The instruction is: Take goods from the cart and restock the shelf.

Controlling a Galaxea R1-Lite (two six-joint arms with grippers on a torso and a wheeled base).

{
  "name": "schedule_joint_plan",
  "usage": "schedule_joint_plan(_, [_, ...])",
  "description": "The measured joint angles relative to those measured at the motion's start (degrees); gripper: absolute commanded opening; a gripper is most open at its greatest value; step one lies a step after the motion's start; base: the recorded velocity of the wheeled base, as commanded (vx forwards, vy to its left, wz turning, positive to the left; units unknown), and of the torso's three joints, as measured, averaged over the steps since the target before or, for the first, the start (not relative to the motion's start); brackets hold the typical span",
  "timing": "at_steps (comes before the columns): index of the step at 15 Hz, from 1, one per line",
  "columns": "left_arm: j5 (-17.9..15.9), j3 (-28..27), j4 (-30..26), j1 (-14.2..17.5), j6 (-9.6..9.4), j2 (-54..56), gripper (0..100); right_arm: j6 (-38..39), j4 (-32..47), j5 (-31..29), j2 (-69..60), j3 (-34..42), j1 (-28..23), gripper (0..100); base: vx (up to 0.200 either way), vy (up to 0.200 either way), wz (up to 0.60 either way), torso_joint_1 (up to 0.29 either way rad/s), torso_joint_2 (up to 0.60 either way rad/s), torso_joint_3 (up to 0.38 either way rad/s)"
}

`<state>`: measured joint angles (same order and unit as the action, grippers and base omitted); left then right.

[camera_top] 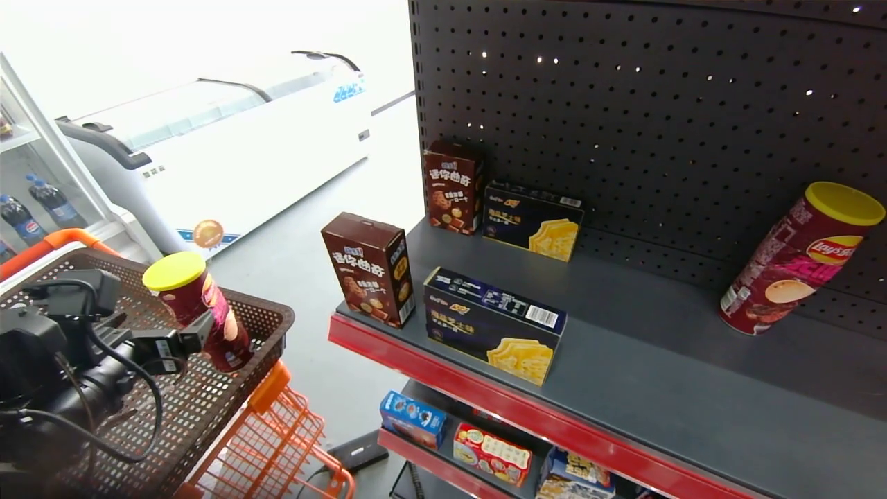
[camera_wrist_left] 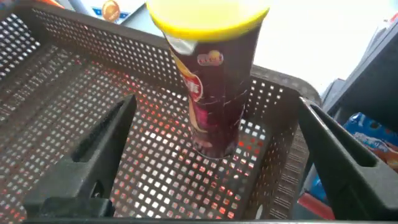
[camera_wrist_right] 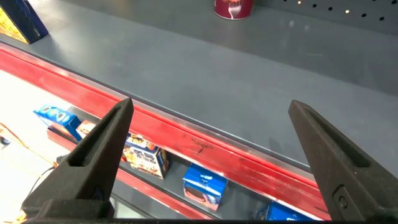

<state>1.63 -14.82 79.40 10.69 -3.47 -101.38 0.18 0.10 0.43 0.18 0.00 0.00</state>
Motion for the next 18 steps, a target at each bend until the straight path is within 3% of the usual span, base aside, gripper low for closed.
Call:
schedule_joint_plan(6, [0.3,-7.47,7.09,-0.77,-0.05,-13.01,100,-0.02,0.01,0.0,0.0,0.0,0.0,100,0.0,0.0,0.0,0.0,0.0,0.0])
schedule_joint_plan(13, [1.71,-18.22,9.36,-0.8,-0.07,-21.61,100,-0.02,0.0,-0.02,0.0,0.0,0.0,100,0.0,0.0,0.0,0.0,0.0,0.0])
schedule_joint_plan(14, [1.71,-19.9,9.56,-0.83,-0.07,-22.6,0,-0.02,0.0,0.0,0.0,0.0,0.0,100,0.0,0.0,0.0,0.0,0.0,0.0])
schedule_joint_plan(18, [1.6,-23.65,9.58,-0.89,-0.13,-24.86,0,0.0,0.01,0.0,0.0,0.0,0.0,100,0.0,0.0,0.0,0.0,0.0,0.0])
